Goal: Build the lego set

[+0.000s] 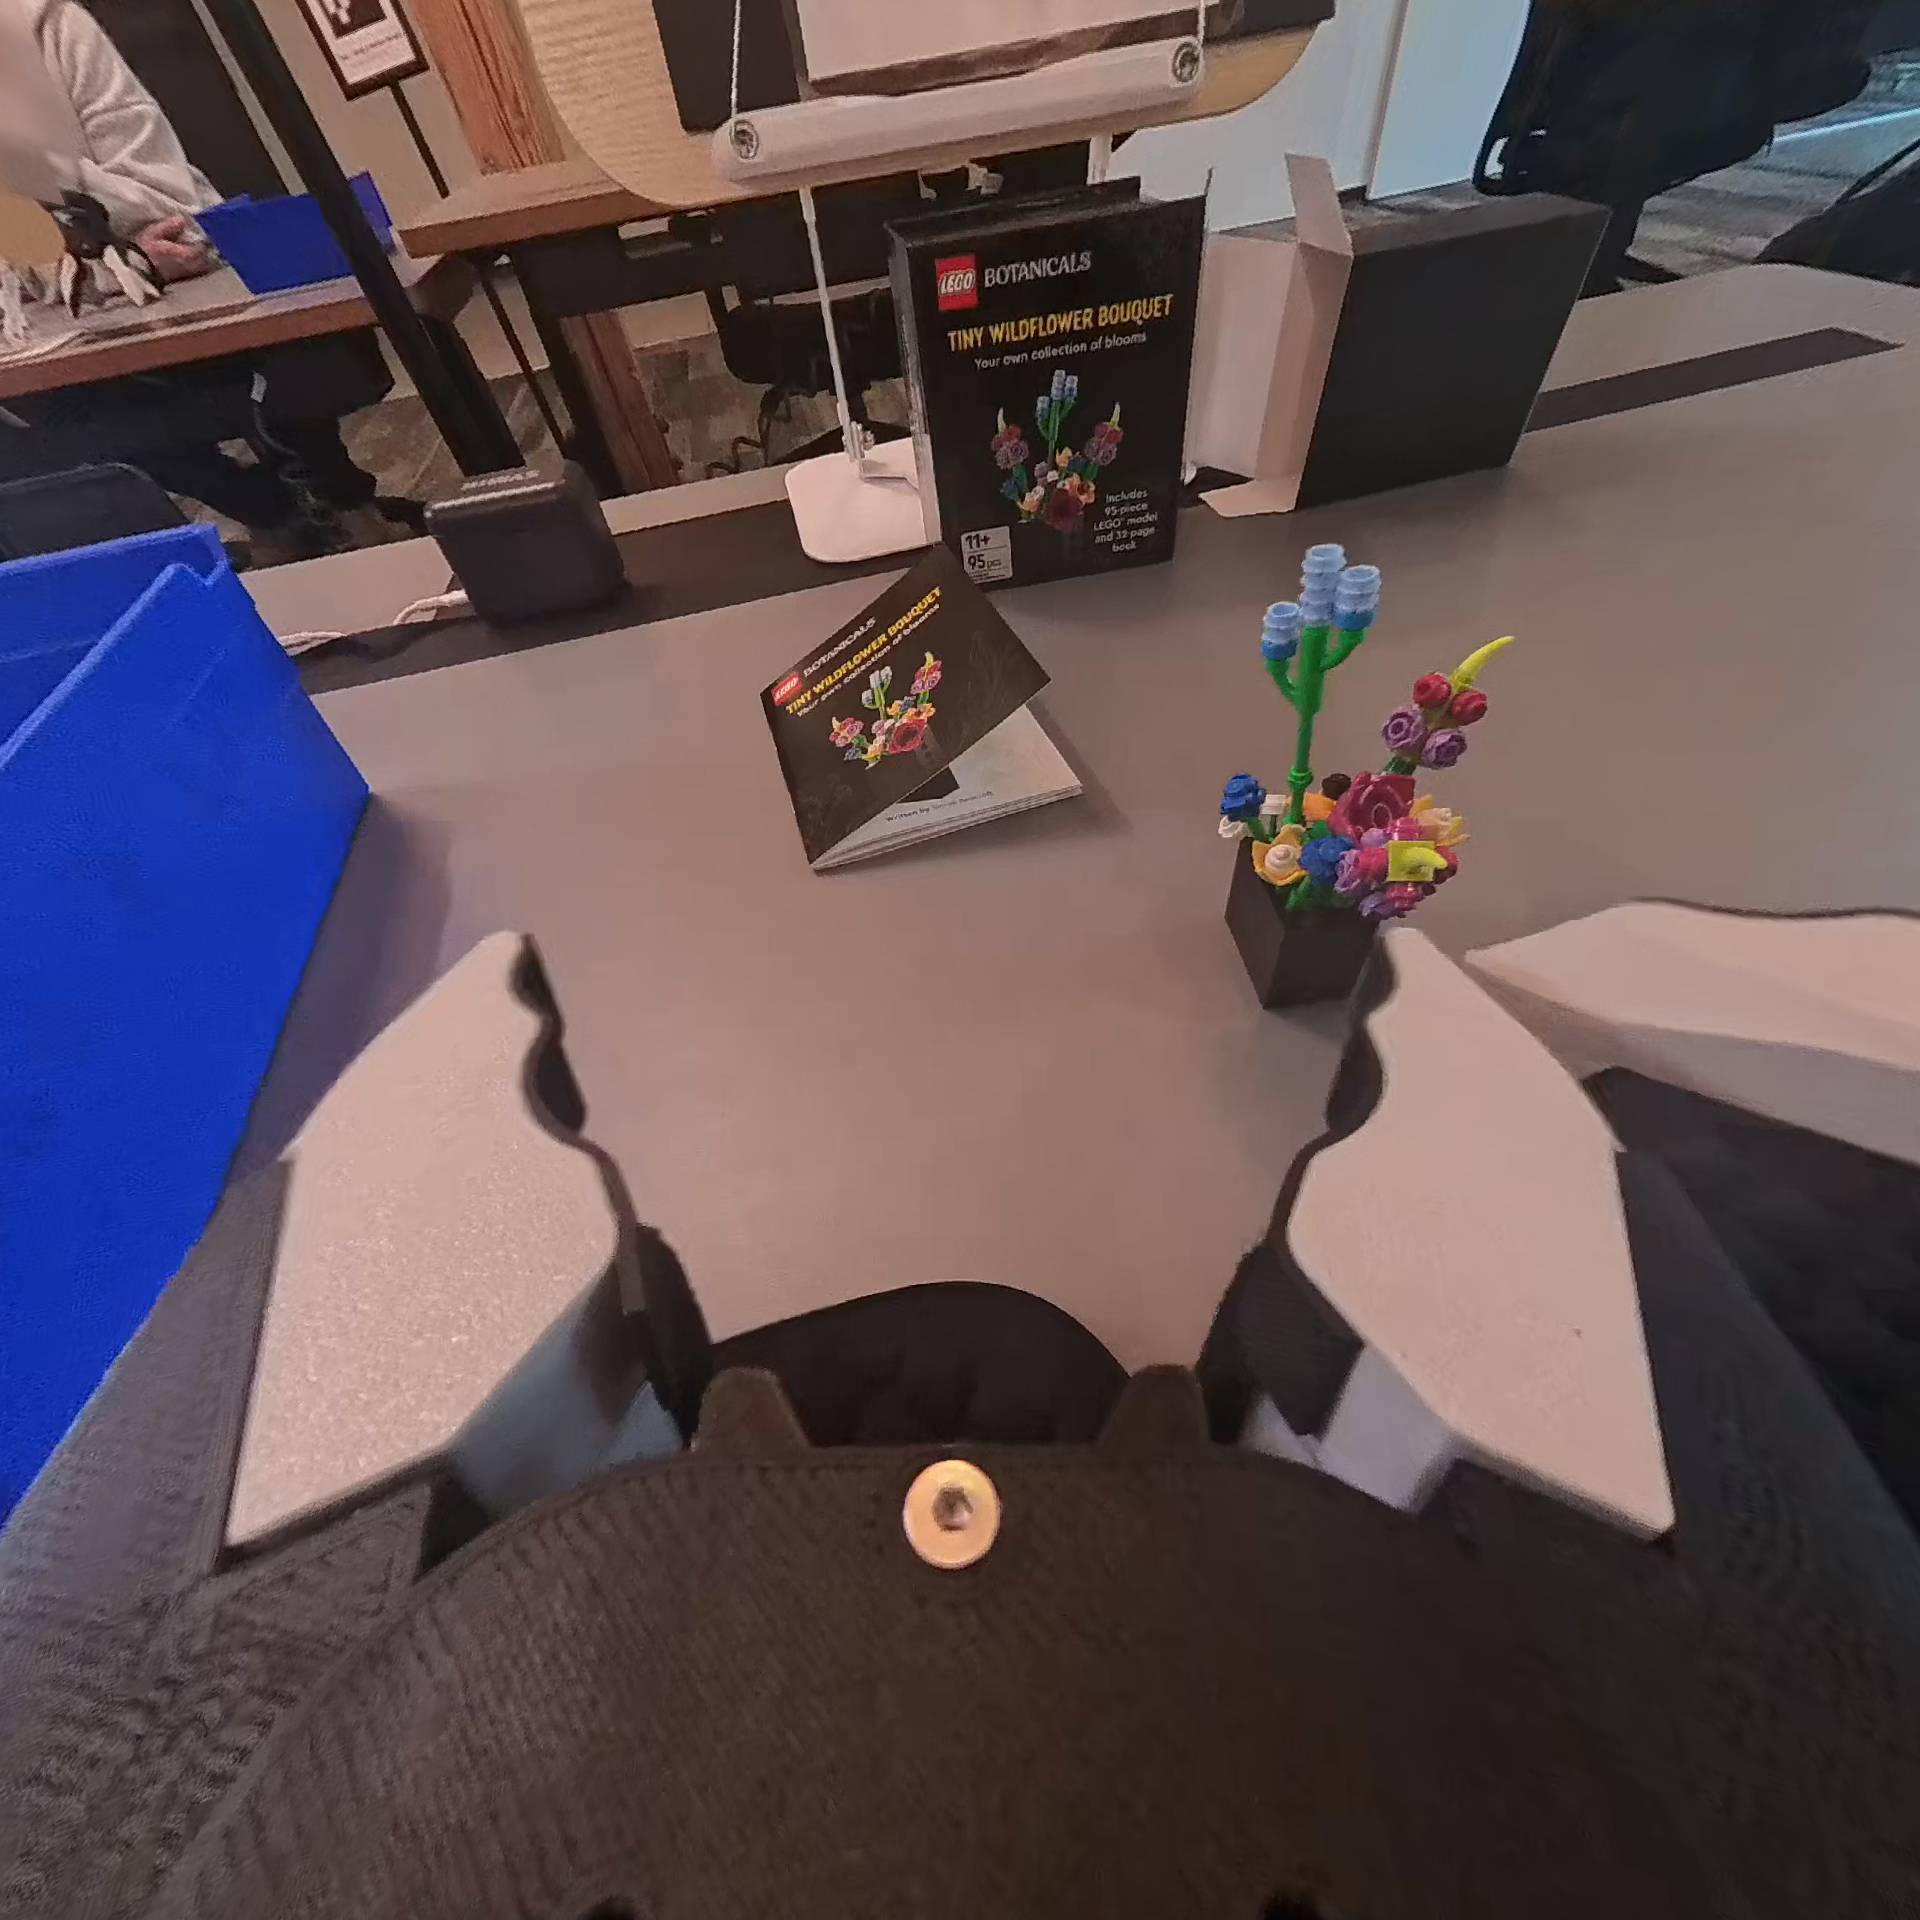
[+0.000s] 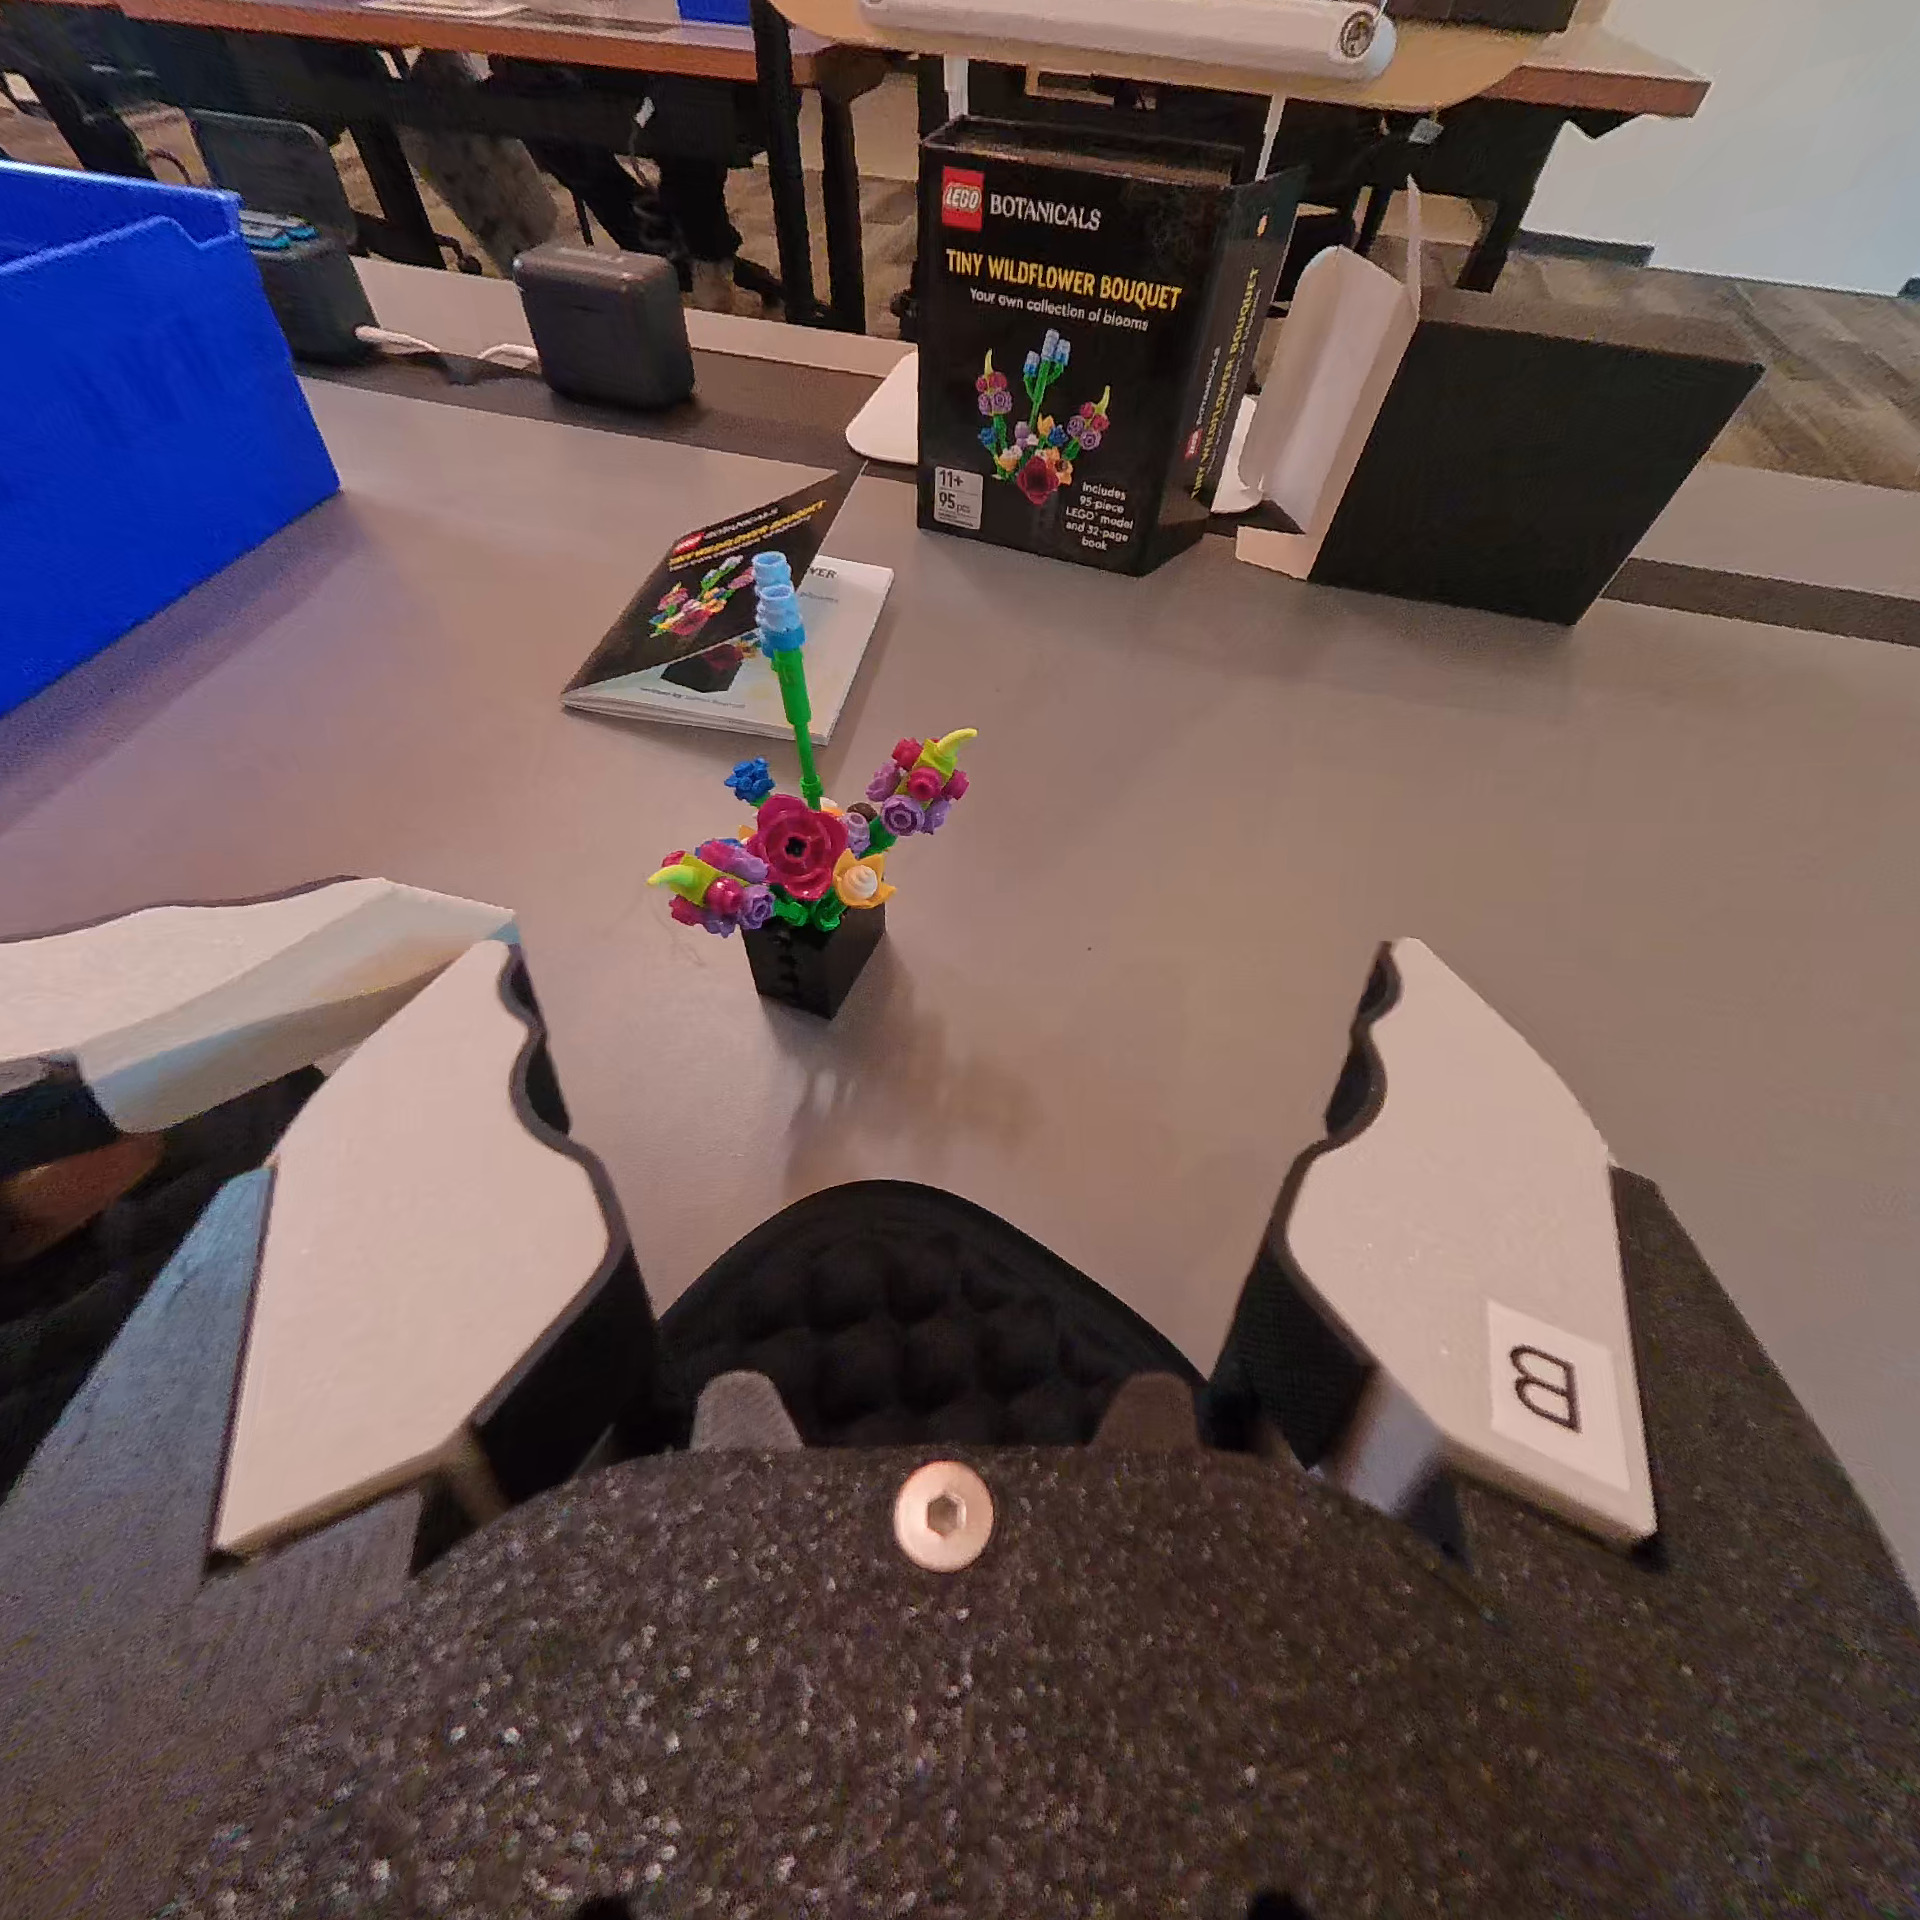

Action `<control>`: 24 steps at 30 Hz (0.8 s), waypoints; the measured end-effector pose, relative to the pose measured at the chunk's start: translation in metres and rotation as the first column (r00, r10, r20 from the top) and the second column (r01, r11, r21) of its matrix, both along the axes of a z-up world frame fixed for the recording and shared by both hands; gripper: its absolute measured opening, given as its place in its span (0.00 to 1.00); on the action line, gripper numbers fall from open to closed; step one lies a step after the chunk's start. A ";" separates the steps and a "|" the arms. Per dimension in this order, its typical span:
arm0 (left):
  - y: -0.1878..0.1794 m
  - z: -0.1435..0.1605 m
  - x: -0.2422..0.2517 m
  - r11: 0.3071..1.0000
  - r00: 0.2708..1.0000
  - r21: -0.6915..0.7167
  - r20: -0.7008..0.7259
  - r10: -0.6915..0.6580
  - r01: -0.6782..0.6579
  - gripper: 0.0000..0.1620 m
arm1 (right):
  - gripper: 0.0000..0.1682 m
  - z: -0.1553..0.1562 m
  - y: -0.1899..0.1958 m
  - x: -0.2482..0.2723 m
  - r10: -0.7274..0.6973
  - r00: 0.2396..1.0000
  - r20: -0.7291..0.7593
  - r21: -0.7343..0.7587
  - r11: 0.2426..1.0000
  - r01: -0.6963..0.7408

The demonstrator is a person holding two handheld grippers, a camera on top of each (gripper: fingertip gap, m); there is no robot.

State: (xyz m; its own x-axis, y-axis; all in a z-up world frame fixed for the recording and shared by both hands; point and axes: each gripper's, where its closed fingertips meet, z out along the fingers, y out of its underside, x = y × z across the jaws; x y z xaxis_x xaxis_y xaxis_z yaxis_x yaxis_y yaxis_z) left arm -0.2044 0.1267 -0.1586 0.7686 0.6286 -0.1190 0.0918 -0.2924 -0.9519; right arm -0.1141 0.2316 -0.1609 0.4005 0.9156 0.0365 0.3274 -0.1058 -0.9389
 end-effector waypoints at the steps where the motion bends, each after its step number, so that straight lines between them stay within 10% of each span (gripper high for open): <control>1: 0.002 0.003 0.004 0.999 1.000 0.016 -0.013 -0.028 0.028 0.78 | 0.81 0.003 -0.001 0.001 0.003 1.000 -0.016 0.001 1.000 -0.003; 4: -0.001 0.015 0.010 0.996 0.996 0.076 -0.082 -0.044 0.050 0.65 | 0.64 0.011 -0.008 0.007 0.038 0.998 -0.057 0.014 0.999 -0.037; 7: -0.001 0.025 0.030 0.979 0.975 0.106 -0.158 -0.159 0.176 0.04 | 0.21 0.024 -0.020 0.020 0.092 0.991 -0.101 0.056 0.995 -0.087; 8: 0.000 0.025 0.034 0.975 0.975 0.115 -0.140 -0.172 0.188 0.00 | 0.10 0.028 -0.025 0.026 0.101 0.989 -0.105 0.078 0.993 -0.093; 18: -0.003 0.005 0.043 0.990 0.957 -0.103 -0.262 -0.123 0.099 0.00 | 0.00 0.073 -0.231 0.095 0.520 0.833 -0.188 0.366 0.824 -0.432; 24: 0.000 0.003 0.047 0.987 0.953 -0.137 -0.278 -0.122 0.086 0.00 | 0.00 0.051 -0.252 0.076 0.512 0.859 -0.026 0.441 0.776 -0.450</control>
State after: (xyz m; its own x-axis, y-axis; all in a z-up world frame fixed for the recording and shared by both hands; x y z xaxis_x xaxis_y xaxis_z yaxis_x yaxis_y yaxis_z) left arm -0.1572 0.1262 -0.1557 0.7518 0.5140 -0.4130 -0.2149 -0.4012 -0.8904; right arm -0.0386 -0.0201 -0.1095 -0.0591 0.9025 0.4266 0.0978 0.4305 -0.8973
